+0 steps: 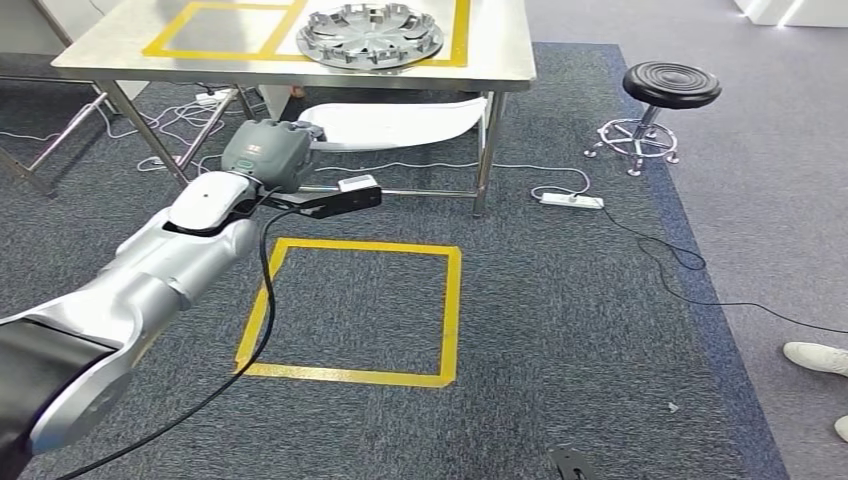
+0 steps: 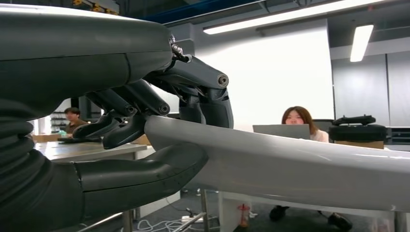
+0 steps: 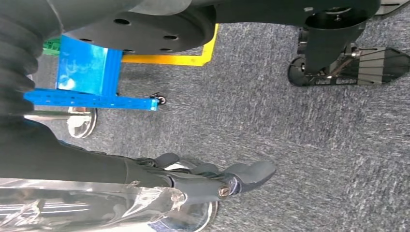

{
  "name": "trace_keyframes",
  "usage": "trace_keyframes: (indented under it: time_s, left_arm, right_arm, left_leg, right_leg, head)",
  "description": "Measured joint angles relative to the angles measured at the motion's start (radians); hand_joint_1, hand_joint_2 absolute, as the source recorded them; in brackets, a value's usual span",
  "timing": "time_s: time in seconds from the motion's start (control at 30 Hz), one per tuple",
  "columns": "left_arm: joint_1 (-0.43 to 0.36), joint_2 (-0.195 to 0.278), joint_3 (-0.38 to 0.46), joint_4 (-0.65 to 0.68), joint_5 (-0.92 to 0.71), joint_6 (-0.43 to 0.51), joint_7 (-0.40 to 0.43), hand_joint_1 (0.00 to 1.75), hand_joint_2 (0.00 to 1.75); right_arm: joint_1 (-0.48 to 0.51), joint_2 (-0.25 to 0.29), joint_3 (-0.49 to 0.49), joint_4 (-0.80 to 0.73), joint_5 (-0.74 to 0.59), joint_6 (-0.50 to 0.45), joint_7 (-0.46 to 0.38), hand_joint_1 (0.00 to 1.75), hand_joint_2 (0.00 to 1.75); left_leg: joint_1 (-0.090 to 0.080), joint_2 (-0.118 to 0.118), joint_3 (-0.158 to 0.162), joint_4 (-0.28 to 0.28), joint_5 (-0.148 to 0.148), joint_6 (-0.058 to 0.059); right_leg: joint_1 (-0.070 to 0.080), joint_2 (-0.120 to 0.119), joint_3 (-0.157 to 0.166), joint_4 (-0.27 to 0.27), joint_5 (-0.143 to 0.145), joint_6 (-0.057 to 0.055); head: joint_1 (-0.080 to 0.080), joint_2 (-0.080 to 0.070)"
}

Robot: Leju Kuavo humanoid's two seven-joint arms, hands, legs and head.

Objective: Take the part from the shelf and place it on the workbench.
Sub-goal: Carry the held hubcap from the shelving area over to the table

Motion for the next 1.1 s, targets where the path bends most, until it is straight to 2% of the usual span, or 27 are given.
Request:
trace_keyframes:
  time_s: [0.07, 0.13, 0.17, 0.2, 0.23, 0.3, 0.33, 0.37, 0.4, 0.43, 0.47, 0.53, 0.57, 0.63, 0.7, 0.77, 0.8, 0.83, 0.87, 0.93, 0.97, 1.0, 1.03, 1.07, 1.1]
  left_arm:
    - [-0.004, -0.001, -0.001, 0.000, -0.003, 0.000, 0.004, 1.75, 1.75]
    - [-0.005, -0.001, -0.001, 0.000, -0.004, 0.001, 0.008, 1.75, 1.75]
    - [-0.004, -0.001, -0.002, 0.000, -0.004, 0.003, 0.009, 1.75, 1.75]
    - [-0.001, 0.000, -0.002, 0.000, -0.001, 0.005, 0.008, 1.75, 1.75]
    - [0.001, 0.000, -0.002, 0.000, 0.002, 0.008, 0.006, 1.75, 1.75]
    - [0.004, 0.000, -0.002, 0.000, 0.010, 0.015, 0.001, 1.75, 1.75]
    - [0.004, 0.000, -0.002, 0.000, 0.011, 0.019, -0.001, 1.75, 1.75]
    - [0.004, 0.001, -0.002, 0.000, 0.012, 0.021, -0.002, 1.75, 1.75]
    - [0.003, 0.001, -0.002, 0.000, 0.012, 0.023, -0.002, 1.75, 1.75]
    - [0.003, 0.002, -0.002, 0.000, 0.012, 0.025, -0.002, 1.75, 1.75]
    - [0.003, 0.002, -0.003, 0.000, 0.011, 0.025, -0.002, 1.75, 1.75]
    - [0.000, 0.002, -0.003, 0.000, 0.011, 0.025, -0.002, 1.75, 1.75]
    - [-0.003, 0.002, -0.004, 0.000, 0.010, 0.025, -0.002, 1.75, 1.75]
    - [-0.010, -0.001, -0.004, -0.001, 0.007, 0.026, -0.002, 1.75, 1.75]
    - [-0.021, -0.005, -0.004, -0.002, 0.006, 0.027, -0.002, 1.75, 1.75]
    - [-0.027, -0.010, -0.005, -0.002, 0.005, 0.027, -0.002, 1.75, 1.75]
    - [-0.025, -0.012, -0.005, -0.001, 0.004, 0.026, -0.002, 1.75, 1.75]
    - [-0.020, -0.014, -0.006, -0.001, 0.004, 0.026, -0.002, 1.75, 1.75]
    - [-0.014, -0.015, -0.007, 0.000, 0.003, 0.025, -0.002, 1.75, 1.75]
    - [-0.008, -0.017, -0.009, 0.002, 0.002, 0.024, -0.002, 1.75, 1.75]
    - [-0.006, -0.017, -0.010, 0.002, 0.002, 0.023, -0.002, 1.75, 1.75]
    - [-0.004, -0.019, -0.011, 0.002, 0.002, 0.023, -0.002, 1.75, 1.75]
    - [-0.003, -0.021, -0.013, 0.002, 0.003, 0.023, -0.002, 1.75, 1.75]
    - [-0.003, -0.023, -0.014, 0.002, 0.003, 0.023, -0.002, 1.75, 1.75]
    - [-0.003, -0.024, -0.016, 0.002, 0.003, 0.023, -0.002, 1.75, 1.75]
  right_arm:
    - [0.000, 0.001, 0.000, 0.000, 0.001, 0.000, 0.000, 0.00, 1.75]
    - [0.001, 0.001, 0.000, 0.000, 0.002, 0.000, 0.000, 0.00, 1.75]
    - [0.001, 0.001, 0.000, 0.000, 0.003, 0.000, -0.001, 0.00, 1.75]
    - [0.000, 0.001, 0.000, 0.000, 0.004, 0.000, -0.002, 0.00, 1.75]
    - [0.000, 0.001, 0.000, 0.000, 0.006, 0.000, -0.003, 0.00, 1.75]
    - [0.000, 0.001, 0.000, 0.000, 0.010, 0.000, -0.003, 0.00, 1.75]
    - [0.000, 0.003, 0.000, 0.001, 0.014, 0.000, -0.003, 0.00, 1.75]
    - [0.000, 0.004, 0.000, 0.001, 0.018, 0.000, -0.003, 0.00, 1.75]
    - [-0.001, 0.006, 0.000, 0.002, 0.024, 0.000, -0.002, 0.00, 1.75]
    - [-0.002, 0.007, 0.001, 0.002, 0.030, 0.000, -0.001, 0.00, 1.75]
    - [-0.003, 0.007, 0.002, 0.002, 0.035, 0.002, 0.000, 0.00, 1.75]
    - [-0.003, 0.007, 0.005, 0.002, 0.041, 0.006, 0.002, 0.00, 1.75]
    - [-0.003, 0.010, 0.006, 0.002, 0.043, 0.009, 0.003, 0.00, 1.75]
    - [-0.005, 0.013, 0.008, 0.002, 0.045, 0.011, 0.003, 0.00, 1.75]
    - [-0.006, 0.012, 0.009, 0.001, 0.045, 0.012, 0.002, 0.00, 1.75]
    - [-0.003, 0.010, 0.010, 0.001, 0.045, 0.013, 0.003, 0.00, 1.75]
    - [-0.001, 0.010, 0.011, 0.001, 0.045, 0.013, 0.003, 0.00, 1.75]
    - [0.000, 0.009, 0.011, 0.001, 0.045, 0.013, 0.004, 0.00, 1.75]
    - [0.001, 0.008, 0.012, 0.001, 0.045, 0.013, 0.004, 0.00, 1.75]
    - [0.000, 0.007, 0.014, 0.002, 0.045, 0.014, 0.005, 0.00, 1.75]
    - [0.000, 0.007, 0.014, 0.002, 0.045, 0.015, 0.006, 0.00, 1.75]
    - [0.000, 0.006, 0.015, 0.002, 0.045, 0.015, 0.007, 0.00, 1.75]
    - [-0.001, 0.003, 0.015, 0.002, 0.045, 0.015, 0.007, 0.00, 1.75]
    - [-0.002, -0.001, 0.015, 0.001, 0.045, 0.014, 0.008, 0.00, 1.75]
    - [-0.003, -0.003, 0.015, -0.001, 0.044, 0.013, 0.008, 0.00, 1.75]
  left_leg:
    - [0.005, 0.005, 0.012, -0.018, 0.007, 0.005]
    - [0.006, 0.012, 0.017, -0.022, 0.008, 0.006]
    - [0.007, 0.014, 0.017, -0.021, 0.007, 0.005]
    - [0.008, 0.017, 0.018, -0.021, 0.006, 0.002]
    - [0.011, 0.019, 0.018, -0.020, 0.004, -0.003]
    - [0.020, 0.020, 0.019, -0.011, -0.004, -0.019]
    - [0.022, 0.020, 0.017, -0.004, -0.010, -0.029]
    - [0.022, 0.020, 0.015, 0.002, -0.014, -0.038]
    - [0.022, 0.020, 0.014, 0.005, -0.016, -0.045]
    - [0.020, 0.019, 0.013, 0.006, -0.015, -0.046]
    - [0.020, 0.019, 0.014, 0.004, -0.011, -0.042]
    - [0.019, 0.019, 0.016, 0.000, -0.003, -0.027]
    - [0.017, 0.019, 0.019, -0.006, 0.000, -0.021]
    - [0.016, 0.020, 0.059, -0.075, 0.025, -0.002]
    - [0.020, 0.026, 0.112, -0.166, 0.060, 0.013]
    - [0.032, 0.034, 0.128, -0.194, 0.071, -0.001]
    - [0.040, 0.036, 0.128, -0.194, 0.070, -0.015]
    - [0.051, 0.036, 0.127, -0.191, 0.067, -0.032]
    - [0.065, 0.036, 0.124, -0.182, 0.062, -0.049]
    - [0.095, 0.035, 0.108, -0.141, 0.043, -0.088]
    - [0.111, 0.035, 0.099, -0.119, 0.031, -0.107]
    - [0.123, 0.035, 0.095, -0.105, 0.023, -0.123]
    - [0.131, 0.035, 0.095, -0.100, 0.020, -0.139]
    - [0.137, 0.036, 0.099, -0.107, 0.023, -0.152]
    - [0.137, 0.036, 0.103, -0.113, 0.025, -0.162]
  right_leg:
    - [0.000, -0.020, -0.026, 0.053, -0.031, 0.005]
    - [-0.004, -0.040, -0.086, 0.175, -0.087, 0.011]
    - [-0.007, -0.045, -0.116, 0.232, -0.107, 0.015]
    - [-0.011, -0.048, -0.131, 0.261, -0.111, 0.020]
    - [-0.015, -0.050, -0.128, 0.253, -0.097, 0.025]
    - [-0.026, -0.056, -0.072, 0.142, -0.040, 0.040]
    - [-0.028, -0.058, -0.040, 0.085, -0.021, 0.045]
    - [-0.030, -0.057, -0.018, 0.046, -0.012, 0.042]
    - [-0.032, -0.054, -0.008, 0.029, -0.012, 0.035]
    - [-0.031, -0.049, -0.007, 0.029, -0.014, 0.025]
    - [-0.033, -0.046, -0.009, 0.029, -0.012, 0.017]
    - [-0.036, -0.040, -0.010, 0.027, -0.010, 0.014]
    - [-0.039, -0.037, -0.007, 0.019, -0.007, 0.017]
    - [-0.041, -0.035, 0.002, -0.005, 0.004, 0.018]
    - [-0.036, -0.037, -0.008, 0.013, -0.009, 0.017]
    - [-0.037, -0.041, -0.051, 0.105, -0.053, 0.028]
    - [-0.042, -0.043, -0.072, 0.148, -0.069, 0.038]
    - [-0.049, -0.045, -0.081, 0.167, -0.072, 0.052]
    - [-0.057, -0.048, -0.073, 0.156, -0.060, 0.068]
    - [-0.075, -0.052, -0.020, 0.071, -0.024, 0.106]
    - [-0.076, -0.051, 0.007, 0.033, -0.017, 0.119]
    - [-0.068, -0.048, 0.026, 0.009, -0.017, 0.116]
    - [-0.056, -0.042, 0.032, 0.004, -0.025, 0.102]
    - [-0.047, -0.039, 0.036, 0.000, -0.022, 0.076]
    - [-0.046, -0.037, 0.038, -0.005, -0.017, 0.053]
  head:
    - [0.003, 0.000]
    - [0.005, 0.000]
    - [0.005, 0.000]
    - [0.004, 0.000]
    - [0.004, 0.000]
    - [0.004, 0.000]
    - [0.007, 0.000]
    - [0.008, 0.000]
    - [0.008, 0.000]
    - [0.008, 0.000]
    - [0.005, 0.000]
    - [0.001, 0.000]
    - [0.001, 0.000]
    - [-0.009, 0.000]
    - [-0.020, 0.000]
    - [-0.020, 0.000]
    - [-0.021, 0.000]
    - [-0.022, 0.000]
    - [-0.022, 0.000]
    - [-0.024, 0.000]
    - [-0.027, 0.000]
    - [-0.032, 0.000]
    - [-0.032, 0.000]
    - [-0.030, 0.000]
    - [-0.026, 0.000]
